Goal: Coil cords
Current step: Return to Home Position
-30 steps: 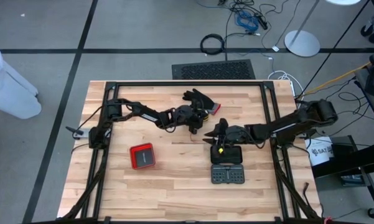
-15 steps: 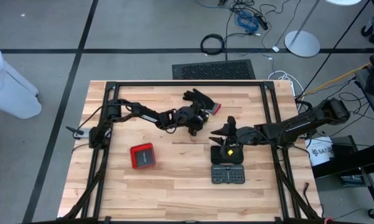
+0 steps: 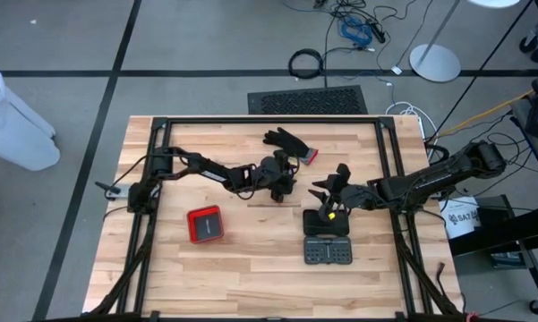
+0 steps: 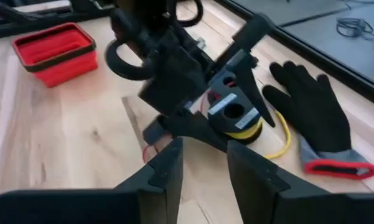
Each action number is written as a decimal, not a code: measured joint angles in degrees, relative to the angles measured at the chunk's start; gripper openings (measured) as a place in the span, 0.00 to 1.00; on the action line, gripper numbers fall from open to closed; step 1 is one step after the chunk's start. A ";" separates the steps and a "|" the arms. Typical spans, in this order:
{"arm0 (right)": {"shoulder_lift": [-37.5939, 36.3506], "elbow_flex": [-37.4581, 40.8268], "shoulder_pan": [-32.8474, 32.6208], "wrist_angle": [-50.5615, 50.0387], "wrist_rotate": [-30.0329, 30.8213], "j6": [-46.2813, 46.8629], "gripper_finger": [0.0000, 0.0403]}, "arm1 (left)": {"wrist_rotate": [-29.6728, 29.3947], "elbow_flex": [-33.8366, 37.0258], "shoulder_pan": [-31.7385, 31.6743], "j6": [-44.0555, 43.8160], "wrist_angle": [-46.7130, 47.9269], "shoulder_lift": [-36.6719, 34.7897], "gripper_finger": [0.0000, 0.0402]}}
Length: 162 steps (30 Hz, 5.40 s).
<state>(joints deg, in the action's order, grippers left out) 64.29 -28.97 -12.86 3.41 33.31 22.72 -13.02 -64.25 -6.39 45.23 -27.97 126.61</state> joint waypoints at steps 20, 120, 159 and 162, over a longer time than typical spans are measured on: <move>0.01 0.00 0.00 -0.51 -0.37 -2.18 0.28 | 18.93 -1.64 0.39 -11.30 3.34 -3.31 0.67; -64.19 26.43 14.40 0.39 -30.21 -35.02 0.28 | 4.60 63.80 -13.46 -43.20 -7.56 -100.94 0.67; -64.12 26.40 14.40 5.08 -27.16 -33.99 0.28 | 4.60 63.82 -13.46 -43.08 -7.07 -100.89 0.67; -64.12 26.40 14.40 5.08 -27.16 -33.90 0.28 | 4.60 63.82 -13.46 -43.12 -7.07 -100.89 0.67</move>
<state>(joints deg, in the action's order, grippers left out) 0.16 -2.57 1.54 8.49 6.15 -11.18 -8.43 -0.43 -19.86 2.11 -35.05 25.71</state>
